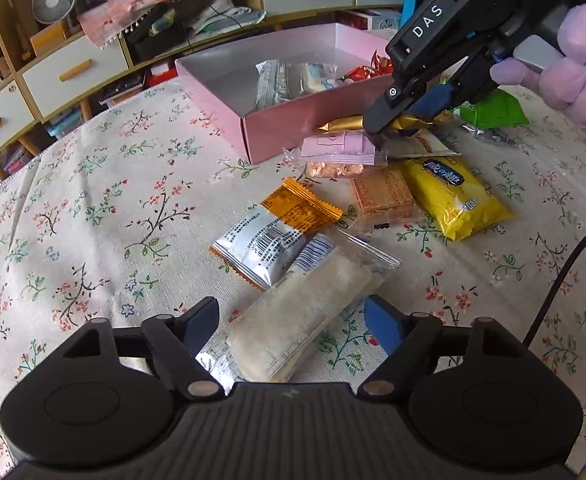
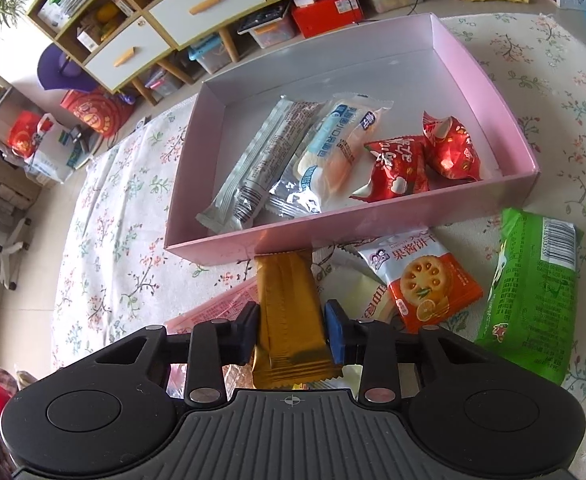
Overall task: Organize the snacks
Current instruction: 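Close the right gripper on the gold bar packet, then grasp the white bread roll packet with the left gripper while the right lifts the gold bar, then carry the bread roll and gold bar over the pink box and open both grippers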
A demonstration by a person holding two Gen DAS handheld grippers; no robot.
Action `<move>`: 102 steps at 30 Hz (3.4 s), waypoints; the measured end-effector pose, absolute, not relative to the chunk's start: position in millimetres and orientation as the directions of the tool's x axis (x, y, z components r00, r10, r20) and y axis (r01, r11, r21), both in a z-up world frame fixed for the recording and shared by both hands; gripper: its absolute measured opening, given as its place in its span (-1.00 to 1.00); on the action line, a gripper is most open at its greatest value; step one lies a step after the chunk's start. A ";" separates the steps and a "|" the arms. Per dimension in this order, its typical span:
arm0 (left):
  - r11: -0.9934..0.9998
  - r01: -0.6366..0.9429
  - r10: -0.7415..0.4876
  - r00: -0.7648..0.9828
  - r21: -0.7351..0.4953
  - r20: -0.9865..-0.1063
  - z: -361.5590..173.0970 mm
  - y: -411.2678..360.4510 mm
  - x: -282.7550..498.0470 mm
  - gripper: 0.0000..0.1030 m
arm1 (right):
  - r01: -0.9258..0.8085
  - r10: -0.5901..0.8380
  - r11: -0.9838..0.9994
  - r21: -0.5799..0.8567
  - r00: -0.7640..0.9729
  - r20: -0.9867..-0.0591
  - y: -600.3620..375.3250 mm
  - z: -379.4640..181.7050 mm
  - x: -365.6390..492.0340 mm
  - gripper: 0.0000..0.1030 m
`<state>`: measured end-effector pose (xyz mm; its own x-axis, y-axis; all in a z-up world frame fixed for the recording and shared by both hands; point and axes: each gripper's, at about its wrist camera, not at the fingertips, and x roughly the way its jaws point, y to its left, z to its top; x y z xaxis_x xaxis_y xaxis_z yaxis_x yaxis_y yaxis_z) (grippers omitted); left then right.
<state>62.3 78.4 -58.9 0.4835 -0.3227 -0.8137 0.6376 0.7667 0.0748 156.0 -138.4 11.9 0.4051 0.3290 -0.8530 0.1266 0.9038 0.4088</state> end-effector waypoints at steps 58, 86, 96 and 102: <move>0.976 0.214 -0.133 0.436 -0.040 -0.890 -45.2 119.2 70.9 -0.43 | 0.118 0.343 0.904 0.411 0.376 -0.861 -168.1 17.7 123.3 -0.43; 0.971 0.096 -0.235 0.558 -0.219 -0.796 8.6 101.1 93.2 -0.49 | 0.172 0.463 0.771 0.613 0.511 -0.725 -220.9 48.6 132.1 -0.43; 0.972 0.145 -0.236 0.593 -0.186 -0.770 9.6 40.0 150.4 -0.49 | 0.233 0.457 0.688 0.688 0.598 -0.659 -264.5 29.3 166.1 -0.43; 0.970 0.193 -0.238 0.618 -0.149 -0.749 2.0 -0.8 184.5 -0.49 | 0.295 0.462 0.589 0.752 0.641 -0.613 -284.0 7.1 177.1 -0.43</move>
